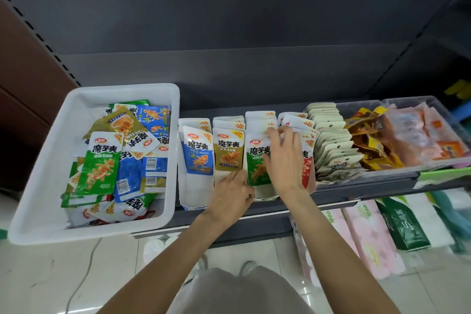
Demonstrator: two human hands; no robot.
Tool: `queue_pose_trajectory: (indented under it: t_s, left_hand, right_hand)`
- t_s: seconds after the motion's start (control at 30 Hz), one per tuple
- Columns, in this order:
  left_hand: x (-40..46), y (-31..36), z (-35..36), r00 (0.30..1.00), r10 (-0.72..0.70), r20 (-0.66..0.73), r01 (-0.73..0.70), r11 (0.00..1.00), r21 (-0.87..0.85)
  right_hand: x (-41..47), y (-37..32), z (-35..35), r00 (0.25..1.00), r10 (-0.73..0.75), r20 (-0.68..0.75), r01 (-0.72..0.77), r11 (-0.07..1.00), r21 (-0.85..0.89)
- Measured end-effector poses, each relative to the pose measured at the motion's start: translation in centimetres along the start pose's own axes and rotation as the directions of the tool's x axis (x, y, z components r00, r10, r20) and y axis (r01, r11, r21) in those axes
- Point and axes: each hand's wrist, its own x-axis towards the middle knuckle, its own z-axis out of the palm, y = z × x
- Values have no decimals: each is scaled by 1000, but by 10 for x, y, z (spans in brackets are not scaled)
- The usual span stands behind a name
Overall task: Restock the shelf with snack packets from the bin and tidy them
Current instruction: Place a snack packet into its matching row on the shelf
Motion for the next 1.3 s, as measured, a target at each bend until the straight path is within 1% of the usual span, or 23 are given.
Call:
queue_pose_trajectory:
  t_s: [0.03,0.1,0.3,0.37,0.43,0.5,0.57,0.63,0.67,0.7,0.77,0.8,0.87,0.93,0.97,1.03,1.13,1.23,1.3]
  left_hand:
    - [0,0,1,1000,2,-5,-2,1000,-2]
    - [0,0,1,1000,9,-13,-9,1000,5]
    - [-1,-4,8,998,32,-44,-33,999,-1]
    - [-4,-6,7,995,51,-87,-55,997,-45]
    - [-10,-11,0,982,50,-180,-71,992,-107]
    - [-20,-22,-15,944,18,-330,-84,979,-186]
    - [-36,-39,-37,867,-54,-495,-76,968,-239]
    - [-56,-66,-60,761,-166,-627,-12,963,-269]
    - [-67,-83,-69,721,-223,-656,42,959,-279]
    - [-77,-103,-76,696,-278,-662,111,953,-283]
    - [-97,-148,-83,683,-386,-620,301,922,-243]
    - [-104,-167,-83,693,-443,-569,398,893,-210]
    - [-115,-197,-81,718,-556,-419,538,825,-173]
    - [-123,-219,-84,691,-657,-300,637,751,-176]
    - [-125,-227,-85,676,-686,-270,662,726,-188]
    - [-125,-239,-86,669,-705,-237,670,709,-220]
    - [-119,-245,-87,682,-710,-176,661,701,-267]
    - [-112,-249,-85,697,-702,-148,654,707,-271]
    - [-109,-253,-84,683,-720,-120,671,684,-287]
  right_hand:
    - [1,0,0,999,29,-21,-29,1000,-5]
    - [0,2,0,996,89,-15,-88,996,32]
    - [-10,4,-8,980,191,50,-197,961,192]
    - [-14,1,-16,980,199,17,-198,955,223]
    - [-20,-5,-24,975,216,-62,-188,935,301]
    - [-26,-17,-30,966,216,-141,-137,892,431]
    - [-30,-38,-37,971,163,-175,-39,830,556]
    - [-29,-67,-42,989,54,-141,50,767,640]
    - [-28,-84,-43,994,-28,-108,95,726,681]
    - [-25,-101,-42,989,-127,-76,143,689,710]
    - [-19,-140,-34,944,-331,7,226,659,717]
    - [-15,-156,-26,910,-409,66,251,671,697]
    - [-6,-185,-8,848,-499,180,288,718,633]
    - [2,-215,15,795,-540,277,297,744,599]
    - [6,-228,26,771,-548,325,290,756,587]
    - [14,-251,48,731,-531,428,245,790,562]
    - [17,-276,75,707,-441,553,155,860,487]
    - [12,-288,90,726,-394,563,189,902,388]
    - [11,-287,93,724,-389,569,169,901,400]
